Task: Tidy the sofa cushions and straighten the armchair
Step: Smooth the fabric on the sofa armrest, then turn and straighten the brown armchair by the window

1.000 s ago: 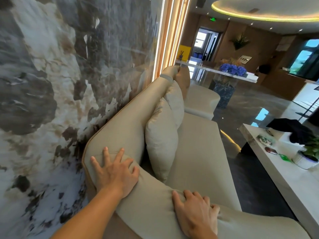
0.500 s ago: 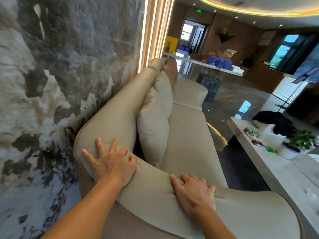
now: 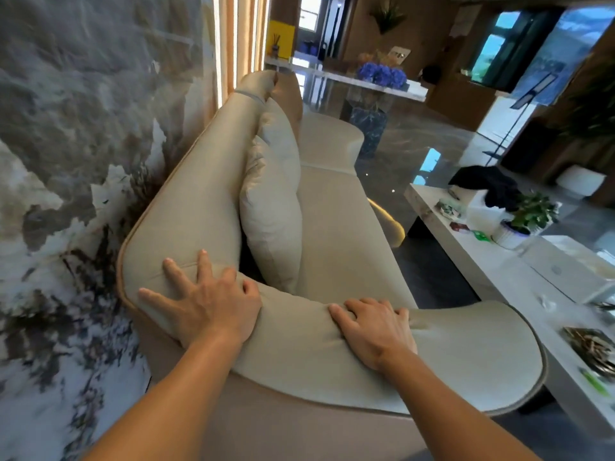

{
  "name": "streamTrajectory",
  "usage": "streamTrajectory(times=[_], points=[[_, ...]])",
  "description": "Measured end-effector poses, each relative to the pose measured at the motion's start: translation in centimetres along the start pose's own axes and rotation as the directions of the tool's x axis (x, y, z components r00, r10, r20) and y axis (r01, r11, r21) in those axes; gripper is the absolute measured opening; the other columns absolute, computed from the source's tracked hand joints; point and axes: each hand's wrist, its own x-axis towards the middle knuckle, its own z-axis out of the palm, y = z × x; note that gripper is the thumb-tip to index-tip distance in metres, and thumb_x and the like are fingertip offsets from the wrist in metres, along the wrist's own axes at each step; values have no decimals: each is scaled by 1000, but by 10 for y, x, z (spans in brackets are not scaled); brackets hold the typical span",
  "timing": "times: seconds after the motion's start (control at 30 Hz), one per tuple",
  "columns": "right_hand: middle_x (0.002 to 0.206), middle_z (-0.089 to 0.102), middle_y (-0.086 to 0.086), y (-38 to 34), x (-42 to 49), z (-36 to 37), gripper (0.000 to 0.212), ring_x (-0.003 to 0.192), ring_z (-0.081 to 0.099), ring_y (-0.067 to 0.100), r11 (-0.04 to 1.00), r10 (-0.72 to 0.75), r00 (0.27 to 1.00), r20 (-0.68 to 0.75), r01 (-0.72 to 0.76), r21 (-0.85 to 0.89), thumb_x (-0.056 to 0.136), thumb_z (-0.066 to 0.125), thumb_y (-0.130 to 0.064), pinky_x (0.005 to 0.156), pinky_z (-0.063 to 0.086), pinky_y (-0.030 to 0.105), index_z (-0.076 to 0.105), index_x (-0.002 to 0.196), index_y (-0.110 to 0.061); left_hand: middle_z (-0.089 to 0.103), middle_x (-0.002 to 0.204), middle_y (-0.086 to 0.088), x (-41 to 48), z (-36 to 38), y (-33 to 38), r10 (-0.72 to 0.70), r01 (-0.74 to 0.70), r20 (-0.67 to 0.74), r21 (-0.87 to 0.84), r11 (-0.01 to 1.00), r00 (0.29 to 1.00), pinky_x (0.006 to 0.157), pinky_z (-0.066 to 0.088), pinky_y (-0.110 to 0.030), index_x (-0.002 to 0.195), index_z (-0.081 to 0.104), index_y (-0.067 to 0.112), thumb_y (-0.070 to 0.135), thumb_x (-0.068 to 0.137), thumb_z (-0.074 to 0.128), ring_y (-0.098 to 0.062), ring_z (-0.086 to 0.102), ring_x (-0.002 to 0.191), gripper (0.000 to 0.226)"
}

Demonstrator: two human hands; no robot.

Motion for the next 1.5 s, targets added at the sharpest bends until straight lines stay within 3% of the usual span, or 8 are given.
streamTrajectory(times=[0.33,0.5,0.6,0.8,1.1,1.2,1.33,1.5], points=[[166,-10,1,3,-98,-9,80,151,-15,24,987,159,953,259,-149,-55,83,2,-73,118,-8,51,-5,154,-38,-10,161,14,-34,-42,-63,370,-398,492,-51,916,788,116,9,-62,145,-1,54,64,91,21,-29,-15,147,58],[156,38,14,19,-110,-124,62,141,37,32,982,163,669,726,-183,-51,95,45,-50,115,30,45,46,144,-12,46,145,-2,-80,-163,-34,324,-631,795,93,770,513,105,40,-40,137,47,28,53,91,40,-26,45,130,53],[149,48,13,25,-144,-195,54,134,45,33,961,217,682,699,-276,-29,96,46,-43,109,37,42,54,137,-9,57,132,-9,-100,-224,12,410,-704,717,157,693,563,102,44,-38,127,57,15,44,93,43,-27,54,119,47],[92,72,1,70,-254,-291,38,64,68,20,866,326,702,633,-491,99,90,46,-36,44,42,25,62,108,-7,62,115,-15,-164,-286,118,398,-841,862,59,537,315,76,55,-36,115,56,3,39,92,46,-29,64,81,44],[93,74,3,195,-514,-317,37,55,62,18,456,706,424,567,-885,95,90,41,-36,78,55,34,68,94,-11,66,115,-17,-425,-300,256,592,-975,782,-91,-204,-197,83,49,-32,107,66,5,38,94,44,-32,61,104,42],[100,68,11,225,-622,-319,33,71,65,30,224,803,250,541,-968,114,89,42,-36,84,53,40,59,75,-11,68,103,-10,-530,-304,276,552,-924,753,-202,-324,-358,74,45,-31,86,67,16,43,92,47,-25,62,87,34],[122,63,15,246,-772,-316,38,109,60,38,-54,885,14,465,-990,133,88,51,-34,87,49,40,64,117,-11,65,114,-8,-681,-305,271,471,-821,689,-343,-457,-551,90,49,-37,100,65,21,42,91,48,-28,60,100,28],[125,60,11,303,-950,-334,37,117,55,36,-87,985,-82,149,-996,26,86,51,-32,93,43,46,60,121,-23,61,124,-8,-875,-296,241,422,-694,558,-490,-528,-715,97,47,-41,111,58,26,52,86,50,-30,57,112,37]])
